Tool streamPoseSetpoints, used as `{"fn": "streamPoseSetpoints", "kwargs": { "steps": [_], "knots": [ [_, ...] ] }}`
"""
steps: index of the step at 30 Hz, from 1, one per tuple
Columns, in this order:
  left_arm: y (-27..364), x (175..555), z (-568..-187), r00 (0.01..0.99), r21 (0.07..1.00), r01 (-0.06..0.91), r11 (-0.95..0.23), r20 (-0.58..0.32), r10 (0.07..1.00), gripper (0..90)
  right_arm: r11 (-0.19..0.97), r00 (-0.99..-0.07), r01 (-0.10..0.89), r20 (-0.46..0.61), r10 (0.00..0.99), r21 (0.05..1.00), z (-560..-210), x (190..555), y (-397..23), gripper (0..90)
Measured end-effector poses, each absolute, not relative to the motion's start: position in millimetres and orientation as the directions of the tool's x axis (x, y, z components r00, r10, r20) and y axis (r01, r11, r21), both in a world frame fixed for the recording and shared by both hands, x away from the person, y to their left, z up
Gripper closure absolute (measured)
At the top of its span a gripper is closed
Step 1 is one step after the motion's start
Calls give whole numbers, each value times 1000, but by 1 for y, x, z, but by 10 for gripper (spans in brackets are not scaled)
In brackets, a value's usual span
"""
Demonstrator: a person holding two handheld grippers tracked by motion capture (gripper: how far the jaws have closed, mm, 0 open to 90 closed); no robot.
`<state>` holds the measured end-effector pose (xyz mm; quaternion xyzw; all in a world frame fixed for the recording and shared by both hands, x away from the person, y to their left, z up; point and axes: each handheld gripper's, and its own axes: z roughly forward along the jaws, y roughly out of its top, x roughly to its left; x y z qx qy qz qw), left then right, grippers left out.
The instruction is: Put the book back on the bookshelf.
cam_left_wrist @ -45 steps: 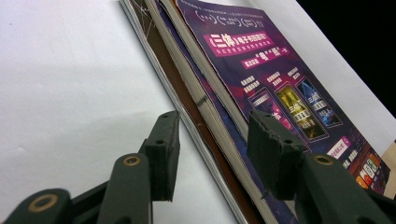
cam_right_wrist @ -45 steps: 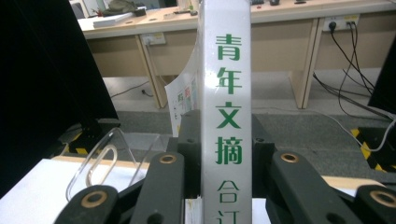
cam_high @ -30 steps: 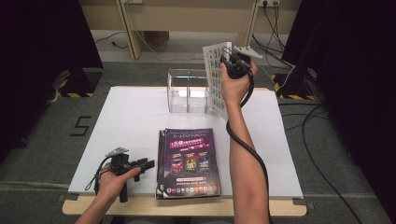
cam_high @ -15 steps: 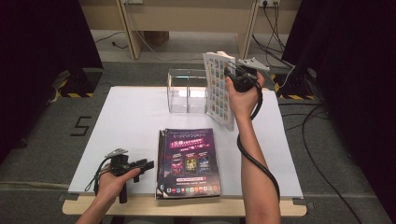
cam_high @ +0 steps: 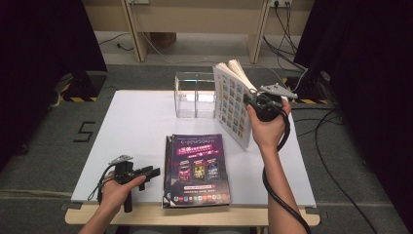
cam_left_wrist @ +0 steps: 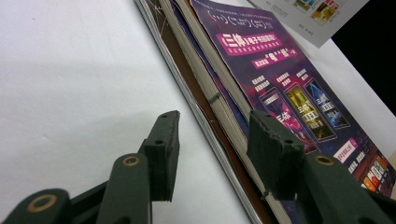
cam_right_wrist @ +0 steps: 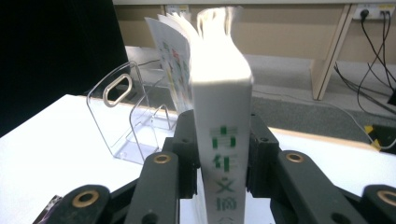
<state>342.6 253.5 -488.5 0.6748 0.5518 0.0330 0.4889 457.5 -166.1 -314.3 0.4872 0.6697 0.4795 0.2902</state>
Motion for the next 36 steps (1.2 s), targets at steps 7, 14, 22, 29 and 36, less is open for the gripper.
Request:
{"fn": "streamPoseSetpoints", "kwargs": {
  "steps": [7, 14, 22, 29, 36],
  "knots": [
    [252, 342, -489, 391, 695, 713, 86, -496, 775, 532, 77, -350, 383, 67, 934, 920, -312, 450, -169, 677],
    [254, 342, -487, 391, 696, 713, 86, -496, 775, 532, 86, -367, 388, 68, 928, 918, -304, 458, -166, 658],
    [254, 342, -487, 390, 697, 711, 93, -501, 772, 532, 94, -363, 406, 67, 929, 909, -302, 468, -164, 613],
    [253, 343, -488, 390, 693, 715, 90, -502, 772, 532, 111, -348, 447, 58, 936, 888, -307, 471, -165, 496],
    [253, 343, -490, 390, 688, 720, 91, -509, 767, 533, 124, -354, 444, 47, 934, 887, -303, 472, -165, 467]
  ]
}}
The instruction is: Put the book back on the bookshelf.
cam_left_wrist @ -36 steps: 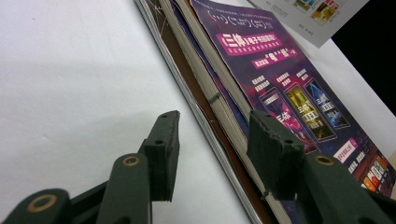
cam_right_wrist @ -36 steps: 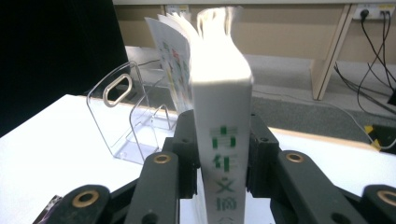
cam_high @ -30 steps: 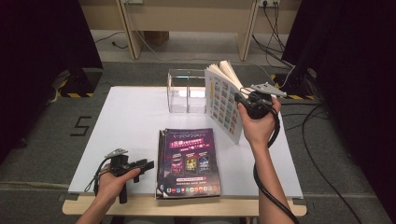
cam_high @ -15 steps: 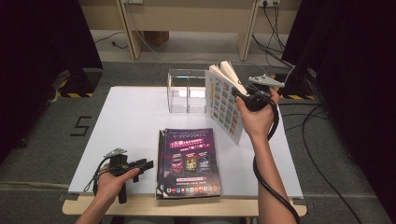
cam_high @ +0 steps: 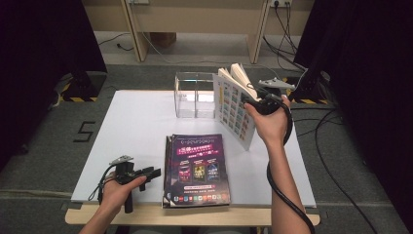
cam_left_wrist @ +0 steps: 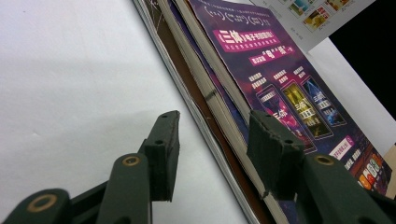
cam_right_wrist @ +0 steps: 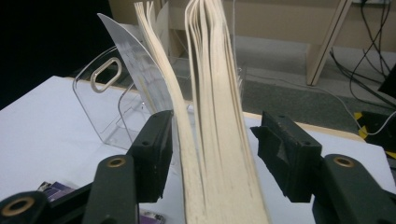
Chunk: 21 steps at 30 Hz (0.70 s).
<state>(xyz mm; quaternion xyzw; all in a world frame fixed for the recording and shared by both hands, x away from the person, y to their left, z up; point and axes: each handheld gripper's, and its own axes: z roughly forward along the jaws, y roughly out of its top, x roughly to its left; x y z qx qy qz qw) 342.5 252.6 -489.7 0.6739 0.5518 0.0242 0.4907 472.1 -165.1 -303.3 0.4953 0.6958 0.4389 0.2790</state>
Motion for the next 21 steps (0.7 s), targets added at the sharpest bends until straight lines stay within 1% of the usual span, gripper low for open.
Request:
{"fn": "streamPoseSetpoints", "kwargs": {
  "steps": [4, 7, 8, 11, 13, 16, 21],
  "knots": [
    [253, 343, -489, 389, 689, 719, 93, -509, 767, 533, 175, -367, 459, 7, 930, 871, -300, 474, -163, 529],
    [253, 343, -490, 388, 687, 721, 92, -510, 768, 533, 199, -373, 469, -11, 928, 861, -297, 477, -159, 601],
    [253, 343, -490, 387, 687, 721, 93, -510, 768, 533, 199, -372, 474, -10, 928, 858, -297, 479, -158, 607],
    [254, 343, -490, 386, 687, 720, 93, -509, 769, 533, 175, -358, 501, 19, 933, 847, -295, 482, -157, 659],
    [254, 343, -490, 385, 687, 721, 94, -509, 769, 533, 169, -352, 502, 22, 936, 848, -295, 483, -157, 701],
    [254, 343, -490, 384, 686, 722, 94, -510, 769, 532, 166, -344, 488, 14, 939, 857, -297, 482, -156, 729],
    [254, 343, -490, 385, 687, 721, 94, -510, 769, 532, 150, -319, 488, 15, 948, 860, -297, 481, -156, 739]
  ]
}}
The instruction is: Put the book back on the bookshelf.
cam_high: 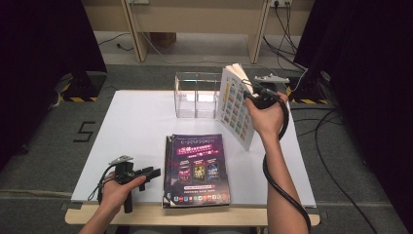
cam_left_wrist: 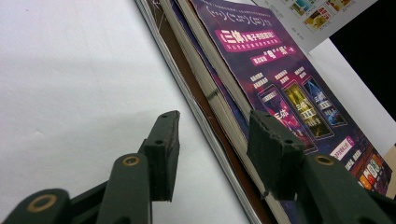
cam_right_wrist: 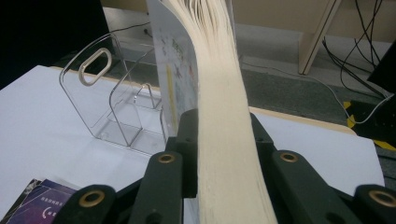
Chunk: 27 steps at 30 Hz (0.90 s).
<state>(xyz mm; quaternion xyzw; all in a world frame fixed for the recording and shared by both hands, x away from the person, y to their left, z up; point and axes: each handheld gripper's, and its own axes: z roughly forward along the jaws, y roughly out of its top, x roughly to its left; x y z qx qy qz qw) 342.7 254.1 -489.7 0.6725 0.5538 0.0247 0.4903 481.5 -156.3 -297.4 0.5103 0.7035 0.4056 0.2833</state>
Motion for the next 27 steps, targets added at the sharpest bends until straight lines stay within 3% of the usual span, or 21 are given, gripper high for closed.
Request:
{"fn": "streamPoseSetpoints", "kwargs": {
  "steps": [10, 27],
  "knots": [
    [255, 343, -490, 383, 685, 722, 96, -511, 769, 532, 74, -277, 475, 70, 958, 877, -299, 479, -156, 744],
    [256, 343, -489, 382, 688, 719, 100, -512, 769, 533, 57, -249, 431, 58, 967, 901, -292, 497, -137, 745]
  ]
}}
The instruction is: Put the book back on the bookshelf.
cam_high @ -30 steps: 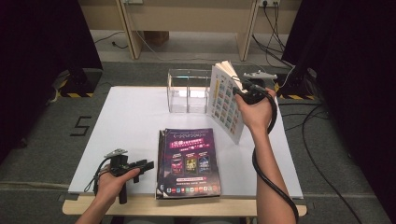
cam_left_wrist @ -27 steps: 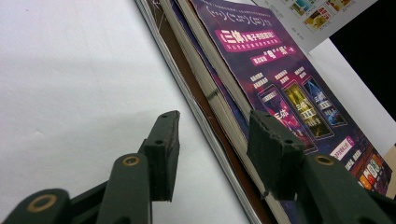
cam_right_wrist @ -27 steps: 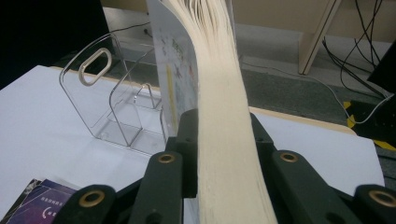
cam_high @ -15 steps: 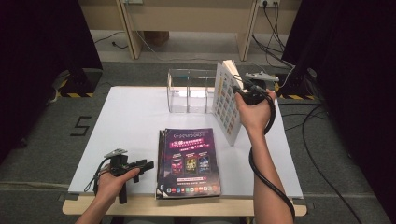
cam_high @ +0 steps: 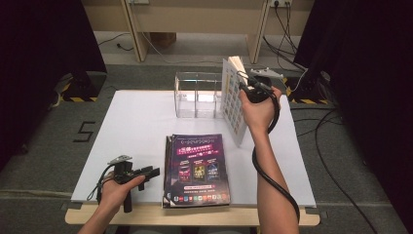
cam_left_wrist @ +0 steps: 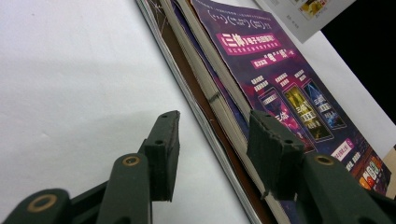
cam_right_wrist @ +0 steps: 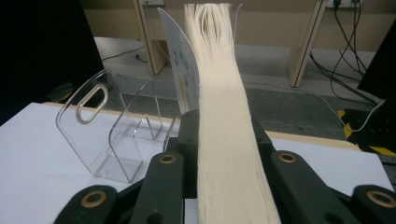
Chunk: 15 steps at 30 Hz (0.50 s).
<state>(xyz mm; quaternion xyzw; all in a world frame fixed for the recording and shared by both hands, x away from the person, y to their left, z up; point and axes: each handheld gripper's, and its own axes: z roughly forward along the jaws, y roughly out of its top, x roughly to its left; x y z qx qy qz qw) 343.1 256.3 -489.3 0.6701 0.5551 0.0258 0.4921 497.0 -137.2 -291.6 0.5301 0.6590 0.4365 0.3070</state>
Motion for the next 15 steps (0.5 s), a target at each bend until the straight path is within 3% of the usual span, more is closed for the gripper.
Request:
{"fn": "streamPoseSetpoints", "kwargs": {
  "steps": [15],
  "knots": [
    [258, 343, -488, 383, 694, 713, 105, -510, 770, 532, 38, -220, 403, 57, 974, 914, -283, 523, -127, 744]
  ]
}}
